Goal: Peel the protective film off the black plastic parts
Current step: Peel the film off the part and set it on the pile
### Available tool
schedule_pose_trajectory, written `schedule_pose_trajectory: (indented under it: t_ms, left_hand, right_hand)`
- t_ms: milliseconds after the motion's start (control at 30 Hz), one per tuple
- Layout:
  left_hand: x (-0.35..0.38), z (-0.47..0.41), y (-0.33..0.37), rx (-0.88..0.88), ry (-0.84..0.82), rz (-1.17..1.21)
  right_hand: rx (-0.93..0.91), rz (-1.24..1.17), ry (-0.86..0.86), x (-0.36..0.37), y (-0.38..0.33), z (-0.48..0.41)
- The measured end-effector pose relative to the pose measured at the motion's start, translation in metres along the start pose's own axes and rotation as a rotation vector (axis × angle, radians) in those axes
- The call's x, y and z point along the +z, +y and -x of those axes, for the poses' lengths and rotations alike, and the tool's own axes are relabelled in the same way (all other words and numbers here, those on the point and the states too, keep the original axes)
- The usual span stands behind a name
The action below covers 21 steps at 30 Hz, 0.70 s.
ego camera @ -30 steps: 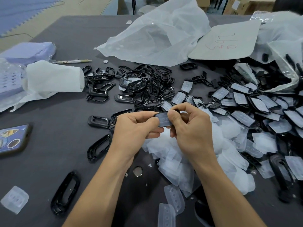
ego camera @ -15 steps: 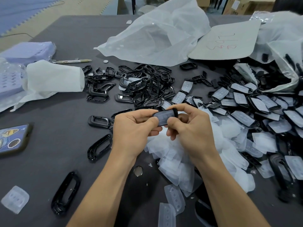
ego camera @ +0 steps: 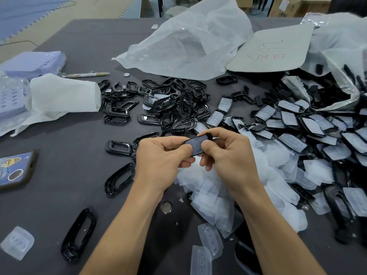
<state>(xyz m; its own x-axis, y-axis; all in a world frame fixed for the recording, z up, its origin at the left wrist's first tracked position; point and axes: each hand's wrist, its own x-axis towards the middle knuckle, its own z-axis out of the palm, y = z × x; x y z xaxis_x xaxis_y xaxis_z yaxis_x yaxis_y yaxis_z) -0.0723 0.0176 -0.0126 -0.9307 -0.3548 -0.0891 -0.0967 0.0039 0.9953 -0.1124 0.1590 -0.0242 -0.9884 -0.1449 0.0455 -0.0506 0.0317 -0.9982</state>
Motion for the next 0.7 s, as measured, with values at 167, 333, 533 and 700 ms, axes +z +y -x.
schedule_pose_trajectory:
  t_ms: [167, 333, 533, 700]
  left_hand:
    - [0.0033, 0.0001, 0.0000, 0.008, 0.022, -0.001]
    - [0.0019, 0.0007, -0.0001, 0.016, 0.010, 0.007]
    - [0.0032, 0.0010, -0.0011, 0.017, 0.016, 0.012]
    - [0.0040, 0.0001, -0.0038, 0.028, -0.015, -0.025]
  right_hand:
    - [0.021, -0.016, -0.009, -0.0030, -0.0009, 0.0000]
    - [-0.035, 0.109, -0.003, 0.0008, -0.0025, 0.0021]
    - [-0.007, 0.020, 0.033, 0.0010, -0.0016, 0.0015]
    - [-0.010, 0.019, 0.038, 0.0014, -0.0016, 0.0009]
